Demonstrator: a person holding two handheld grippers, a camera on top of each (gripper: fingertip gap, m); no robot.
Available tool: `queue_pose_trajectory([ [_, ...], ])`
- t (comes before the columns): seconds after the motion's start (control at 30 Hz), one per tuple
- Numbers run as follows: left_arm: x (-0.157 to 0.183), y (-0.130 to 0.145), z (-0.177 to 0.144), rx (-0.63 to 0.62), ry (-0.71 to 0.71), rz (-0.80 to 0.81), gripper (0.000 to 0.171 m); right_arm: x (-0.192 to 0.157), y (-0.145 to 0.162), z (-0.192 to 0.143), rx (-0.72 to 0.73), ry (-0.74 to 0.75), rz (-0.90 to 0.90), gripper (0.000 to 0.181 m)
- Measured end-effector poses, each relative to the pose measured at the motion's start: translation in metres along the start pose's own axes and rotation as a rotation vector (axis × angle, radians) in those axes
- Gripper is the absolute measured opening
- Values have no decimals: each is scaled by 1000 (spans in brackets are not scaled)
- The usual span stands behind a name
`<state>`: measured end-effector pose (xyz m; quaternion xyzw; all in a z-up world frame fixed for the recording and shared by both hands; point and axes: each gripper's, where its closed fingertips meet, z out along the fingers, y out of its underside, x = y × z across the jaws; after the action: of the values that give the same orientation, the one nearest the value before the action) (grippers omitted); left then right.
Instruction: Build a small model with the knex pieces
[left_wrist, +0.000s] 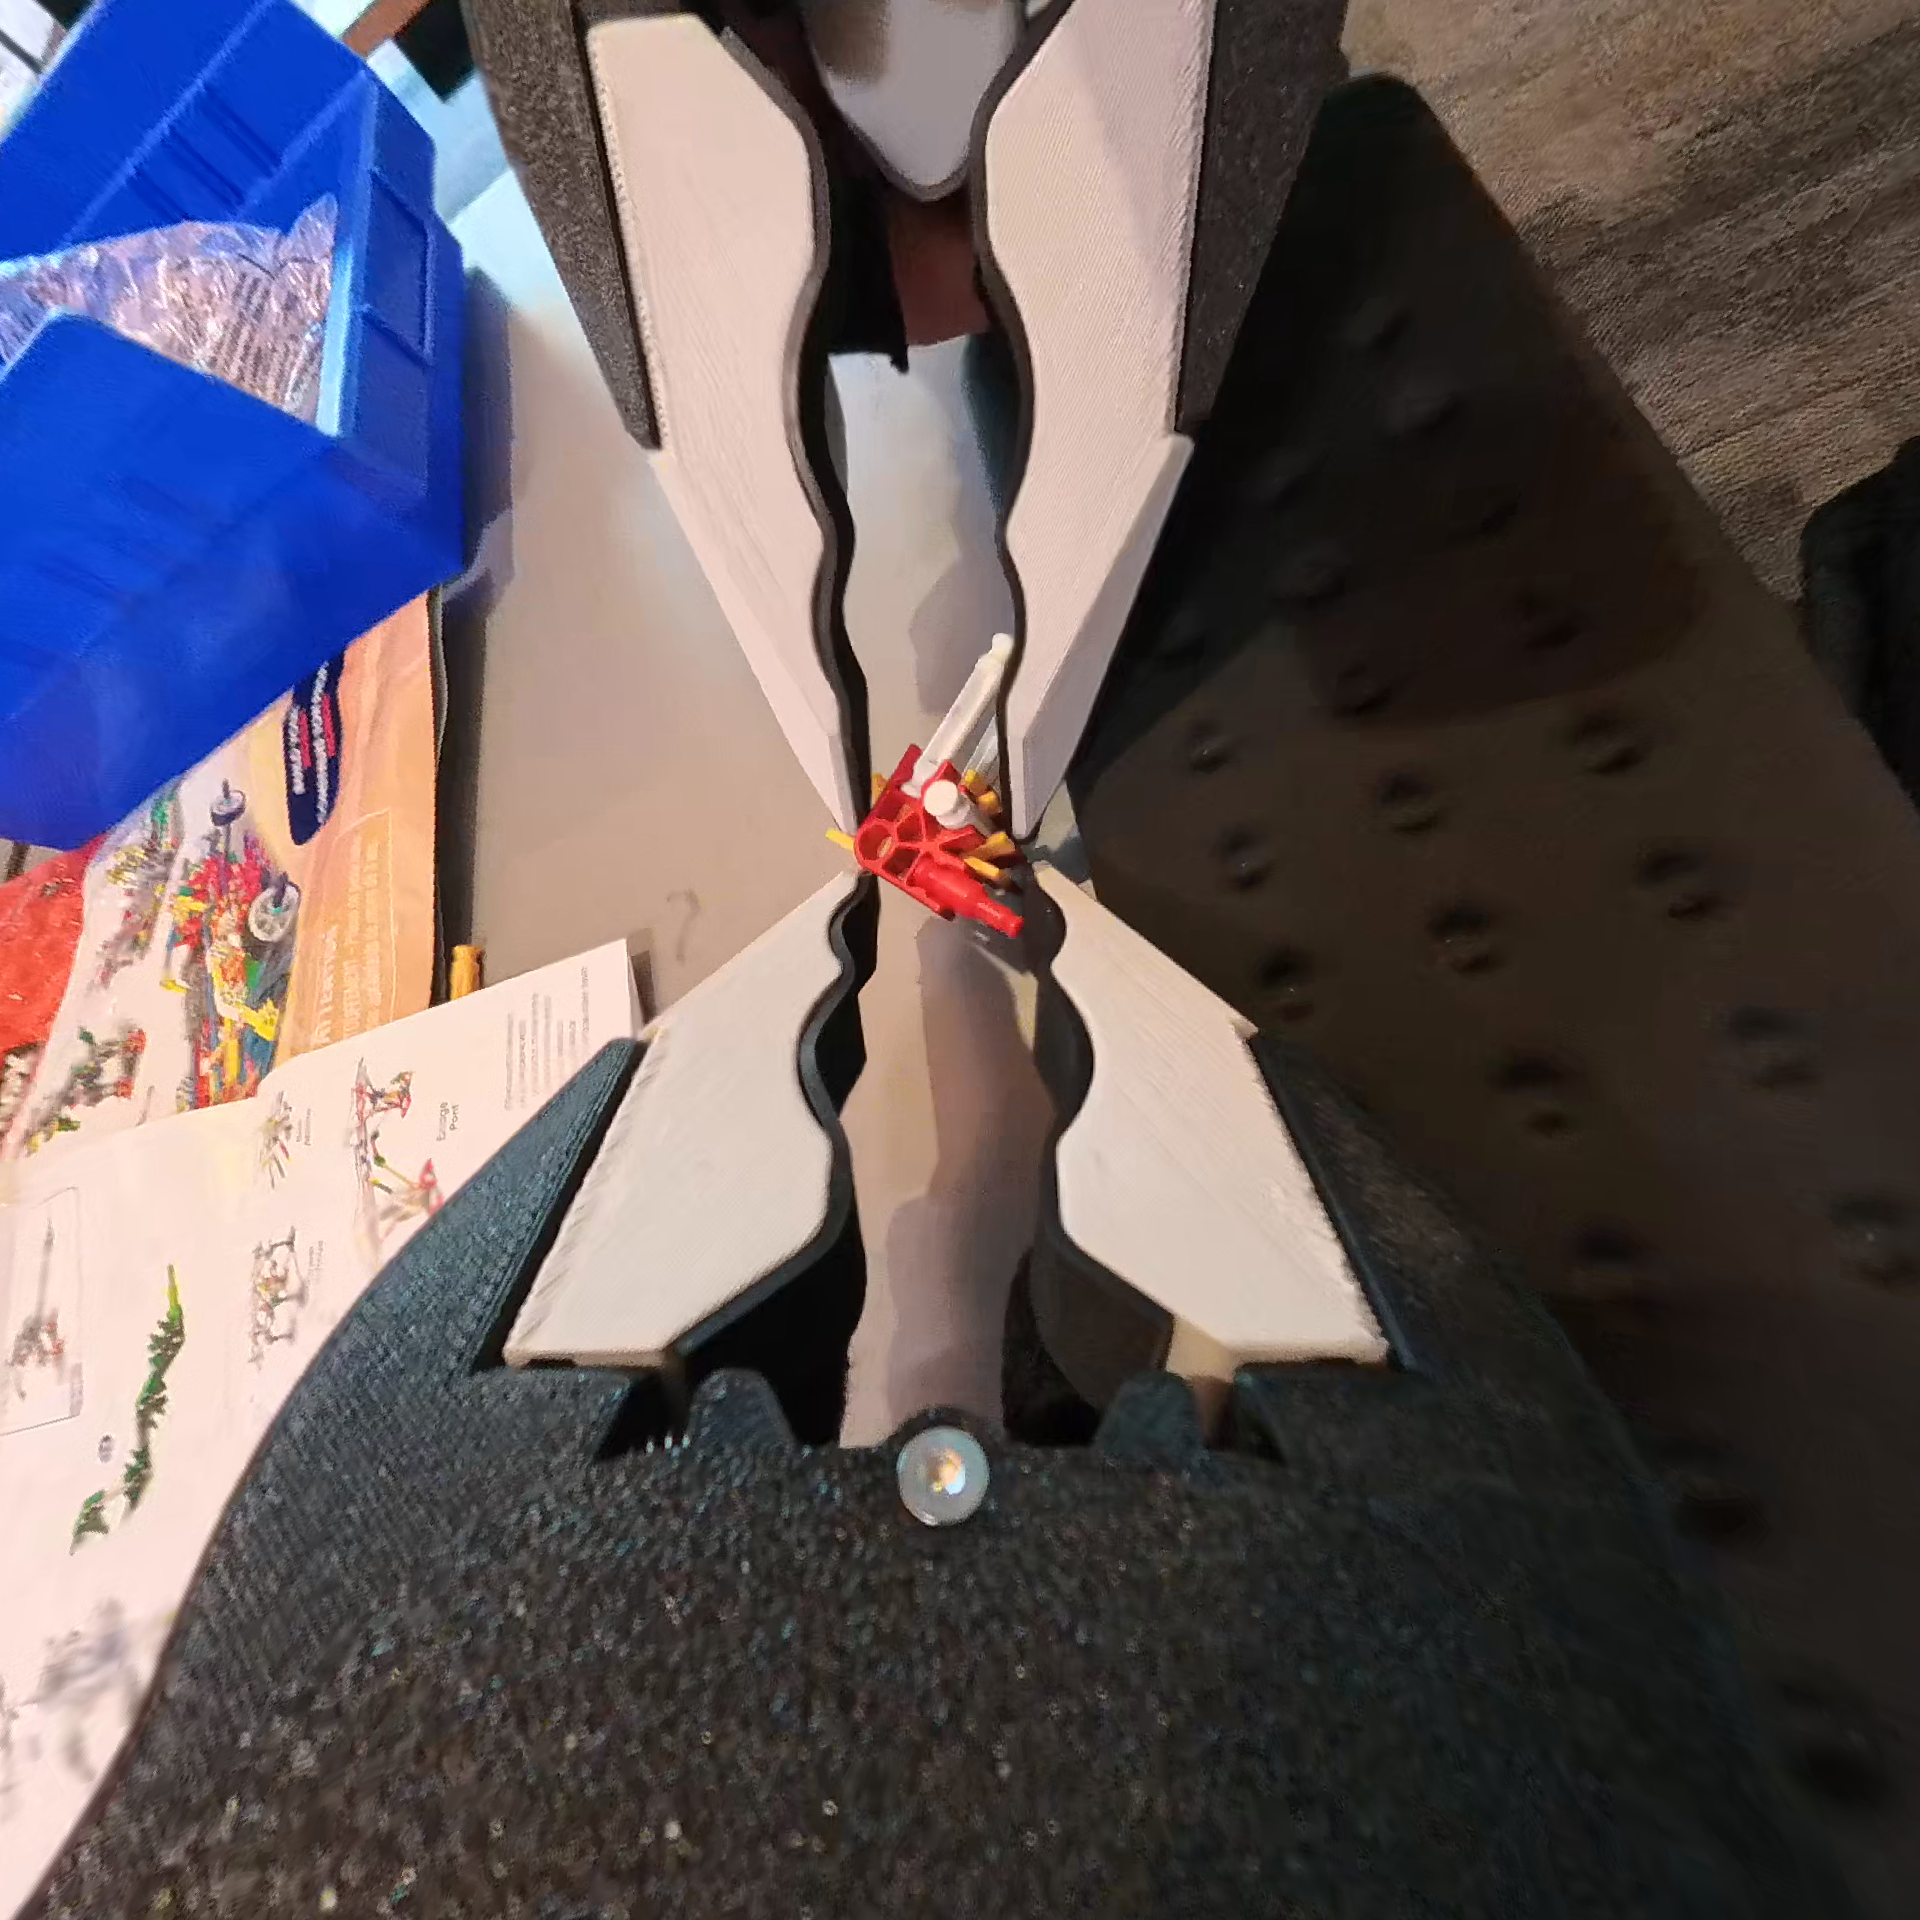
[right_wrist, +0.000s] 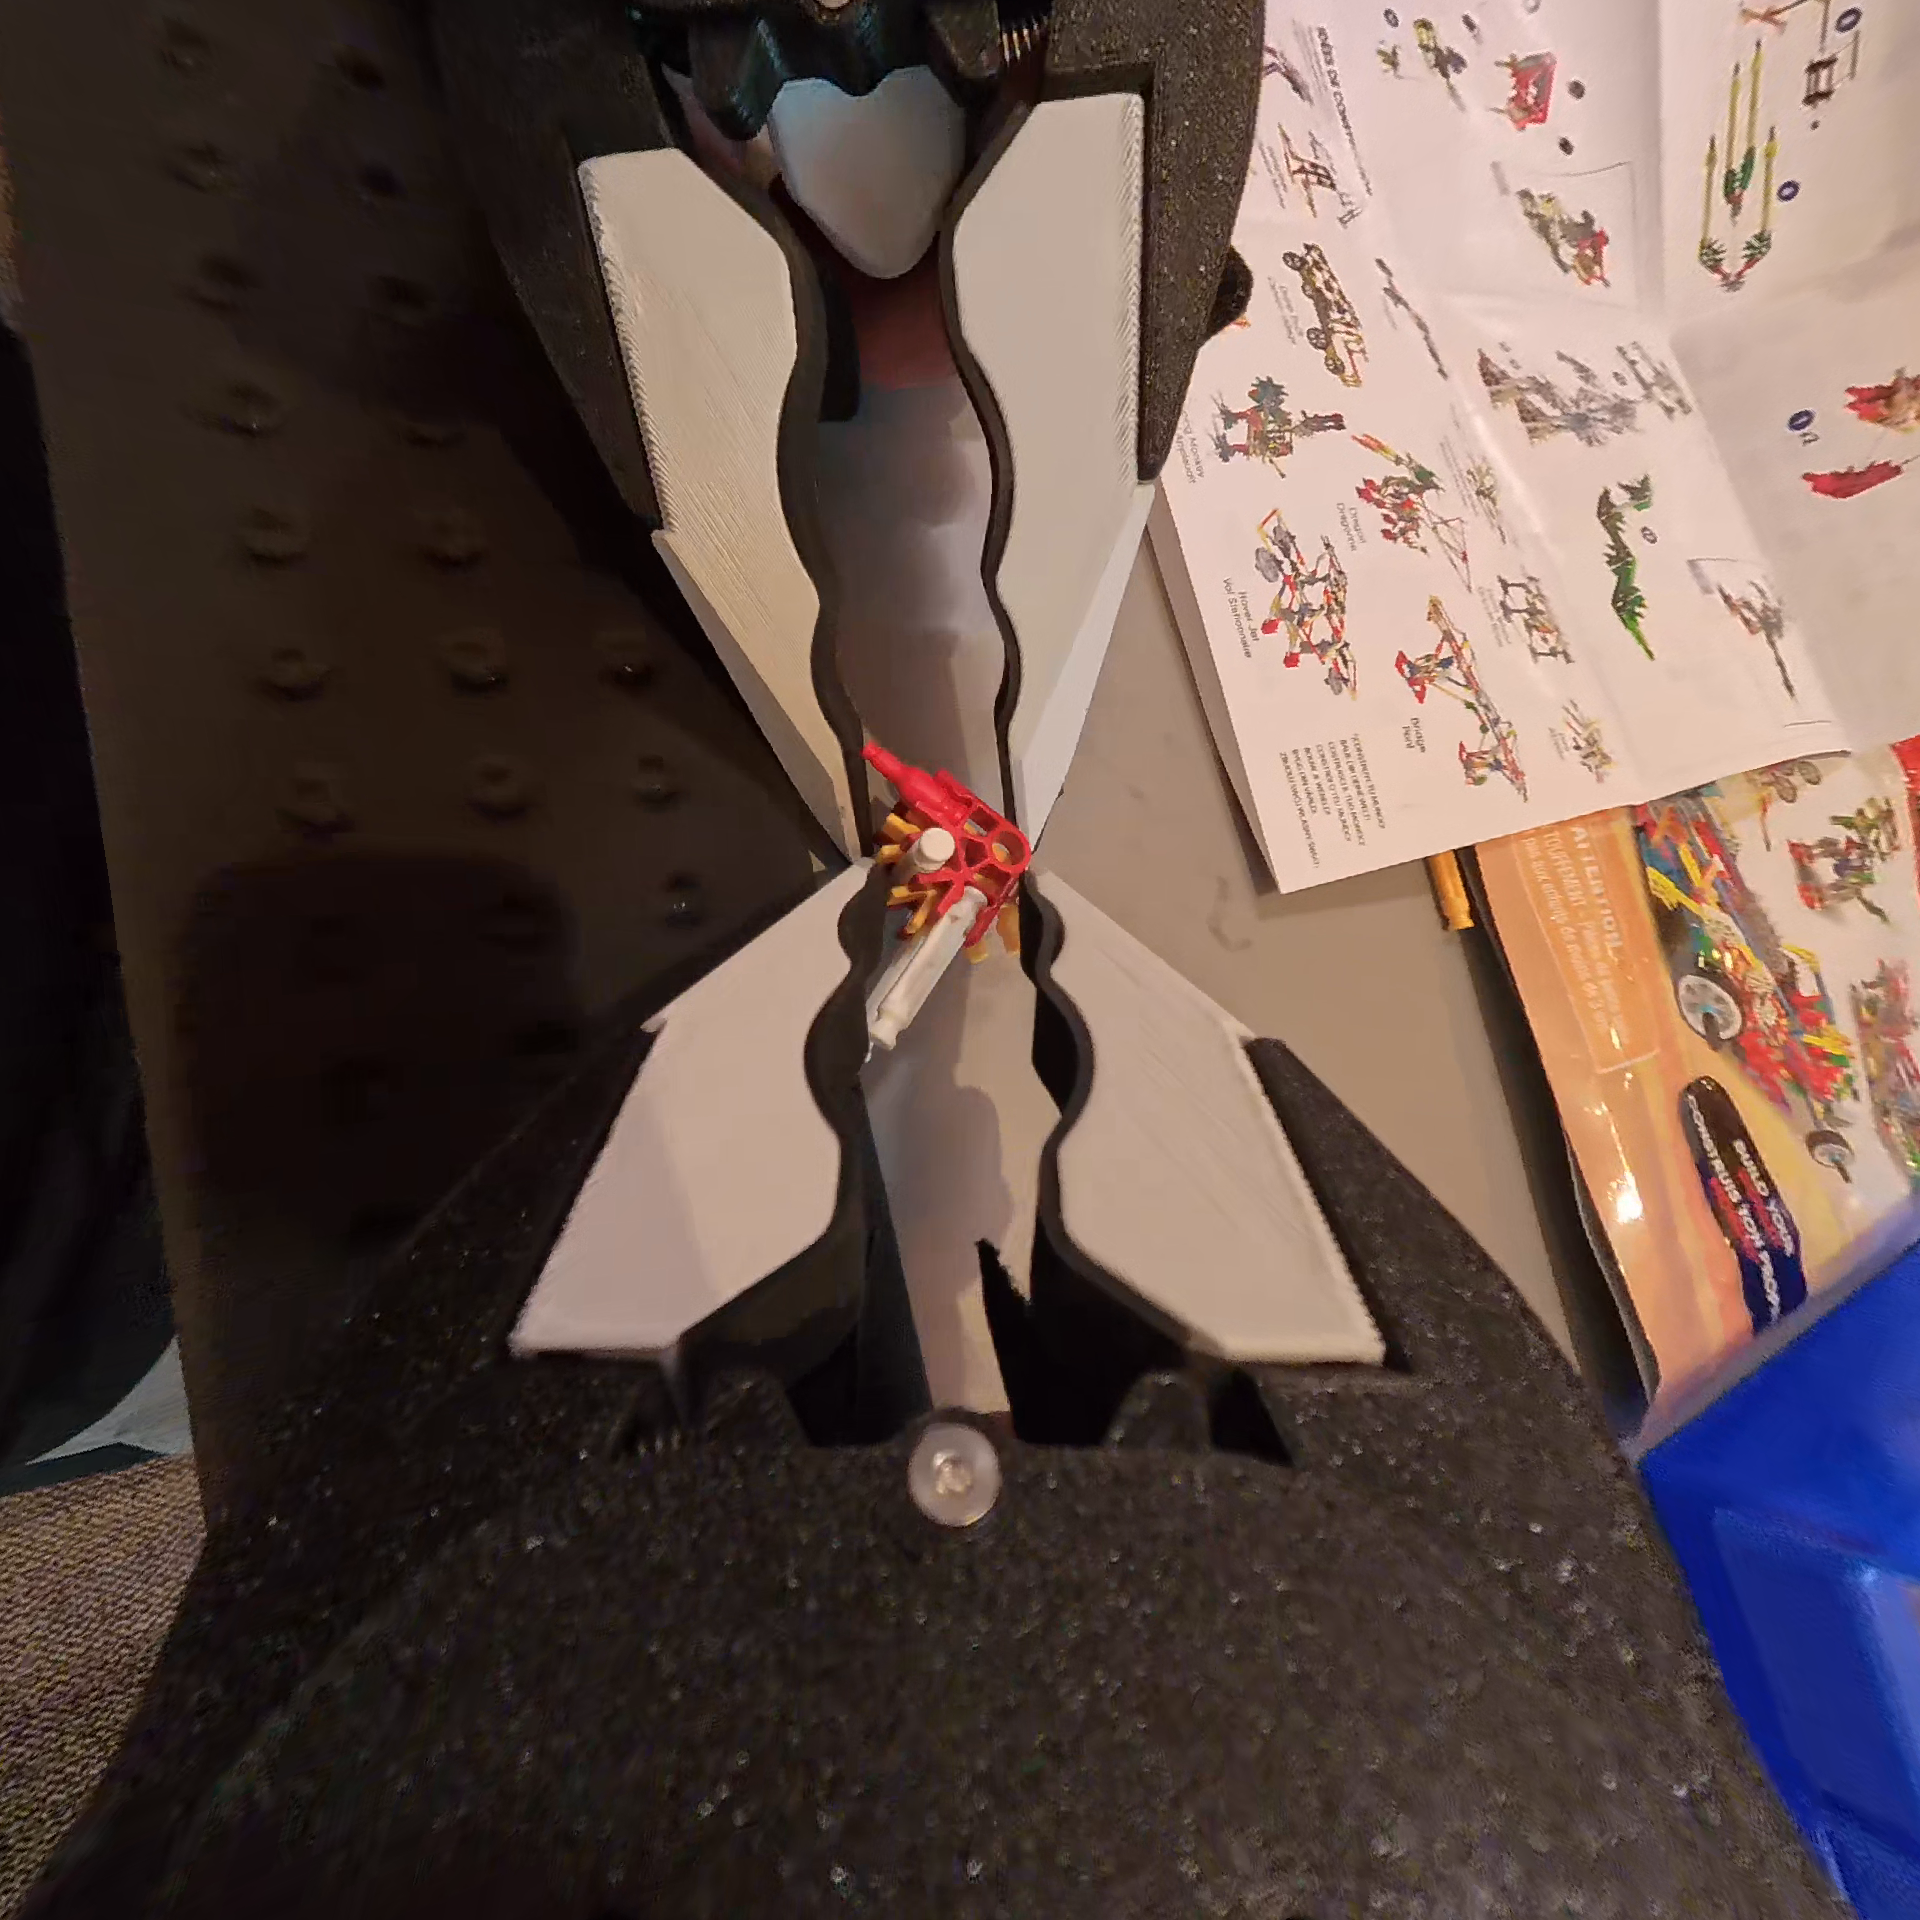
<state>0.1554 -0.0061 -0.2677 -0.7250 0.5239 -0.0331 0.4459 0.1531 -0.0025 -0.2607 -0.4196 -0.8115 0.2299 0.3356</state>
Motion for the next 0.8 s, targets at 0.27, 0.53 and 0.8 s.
queue_pose_trajectory([
  [0.27, 2, -6, 0, 1, -52, 156, 16, 0, -3, -3, 4, 1, -38, 30],
  [0.53, 0, -7, -3, -2, -56, 177, 21, 0, -3, -3, -8, 44, -70, 27],
  [0.8, -6, -4, 3, 1, -37, 139, 32, 8, -7, -8, 96, 95, 14, 26],
])
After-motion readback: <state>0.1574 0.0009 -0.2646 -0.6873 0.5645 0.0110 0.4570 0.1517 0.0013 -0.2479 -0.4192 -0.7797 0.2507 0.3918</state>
